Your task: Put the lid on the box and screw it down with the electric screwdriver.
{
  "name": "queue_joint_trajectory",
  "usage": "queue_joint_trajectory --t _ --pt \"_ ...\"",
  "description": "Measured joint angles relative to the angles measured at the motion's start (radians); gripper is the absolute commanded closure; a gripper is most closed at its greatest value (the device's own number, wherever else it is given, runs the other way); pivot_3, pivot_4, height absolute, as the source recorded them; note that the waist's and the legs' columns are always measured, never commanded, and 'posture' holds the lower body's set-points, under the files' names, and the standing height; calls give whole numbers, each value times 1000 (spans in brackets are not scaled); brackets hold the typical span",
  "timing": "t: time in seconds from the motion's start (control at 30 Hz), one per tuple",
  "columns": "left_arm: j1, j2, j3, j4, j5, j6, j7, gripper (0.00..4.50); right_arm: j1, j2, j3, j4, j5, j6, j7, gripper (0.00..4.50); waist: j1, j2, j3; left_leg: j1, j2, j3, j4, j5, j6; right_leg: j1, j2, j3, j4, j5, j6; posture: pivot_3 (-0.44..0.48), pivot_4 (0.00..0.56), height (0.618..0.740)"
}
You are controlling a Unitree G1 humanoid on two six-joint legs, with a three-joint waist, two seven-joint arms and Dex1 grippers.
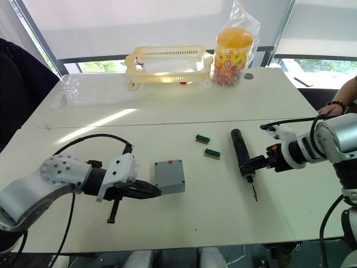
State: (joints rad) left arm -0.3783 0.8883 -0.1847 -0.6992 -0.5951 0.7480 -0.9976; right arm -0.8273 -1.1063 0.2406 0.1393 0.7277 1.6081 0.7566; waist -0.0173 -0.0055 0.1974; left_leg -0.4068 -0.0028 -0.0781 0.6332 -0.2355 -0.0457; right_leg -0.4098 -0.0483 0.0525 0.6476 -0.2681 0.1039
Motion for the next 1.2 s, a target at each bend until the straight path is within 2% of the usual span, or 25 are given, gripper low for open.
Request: queue_joint_trajectory --t 0.33,0.4,0.5,0.53,0.63,0.8,0.9,1.07,1.2 --pt "6 -37 2 -19 -2 13 73 4500 -89 118 106 141 -100 -3 -48 224 -4 0 0 1 0 0 0 0 0 0 0 0 1 0 0 0 150 740" --pt "18 -52 2 -19 -1 17 101 4500 -112 143 129 168 -136 -12 -46 224 -5 -5 -3 2 0 0 0 0 0 1 1 0 1 0 0 0 150 740" --pt "26 -63 3 -22 -4 35 128 4500 -120 149 164 177 -169 -36 -37 969 -3 -9 -6 2 0 -1 0 0 0 2 1 0 0 0 0 0 150 740" --pt "31 -63 3 -27 -5 40 134 4500 -120 149 179 178 -183 -50 -30 1501 -3 -10 -6 2 0 -1 1 0 0 2 1 0 0 0 0 0 150 740" --pt "46 -57 11 -35 -6 51 144 4500 -120 148 206 175 -205 -71 -11 2737 0 -11 -7 2 0 -1 2 0 0 3 1 0 0 0 0 0 150 740" --pt "62 -10 56 -19 -5 49 131 4500 -88 149 175 156 -226 -71 -15 2737 7 -15 -9 2 0 -1 3 0 0 4 0 -1 -1 0 -1 0 150 740" --pt "62 12 98 24 -6 42 110 4500 -44 181 53 150 -236 -29 -71 2737 7 -15 -9 2 -1 -1 4 0 0 5 0 -1 -1 -1 -1 0 150 740" --pt "29 12 180 118 -56 47 75 4500 46 298 -291 130 -267 0 -280 2737 4 -15 -9 0 -1 0 7 0 0 5 0 0 -1 0 -1 0 150 740" --pt "-1 11 207 206 -91 50 25 4500 91 493 -606 -77 -343 0 -517 2737 -1 -8 -5 -2 -1 0 6 0 0 -2 0 0 4 1 1 0 150 740"
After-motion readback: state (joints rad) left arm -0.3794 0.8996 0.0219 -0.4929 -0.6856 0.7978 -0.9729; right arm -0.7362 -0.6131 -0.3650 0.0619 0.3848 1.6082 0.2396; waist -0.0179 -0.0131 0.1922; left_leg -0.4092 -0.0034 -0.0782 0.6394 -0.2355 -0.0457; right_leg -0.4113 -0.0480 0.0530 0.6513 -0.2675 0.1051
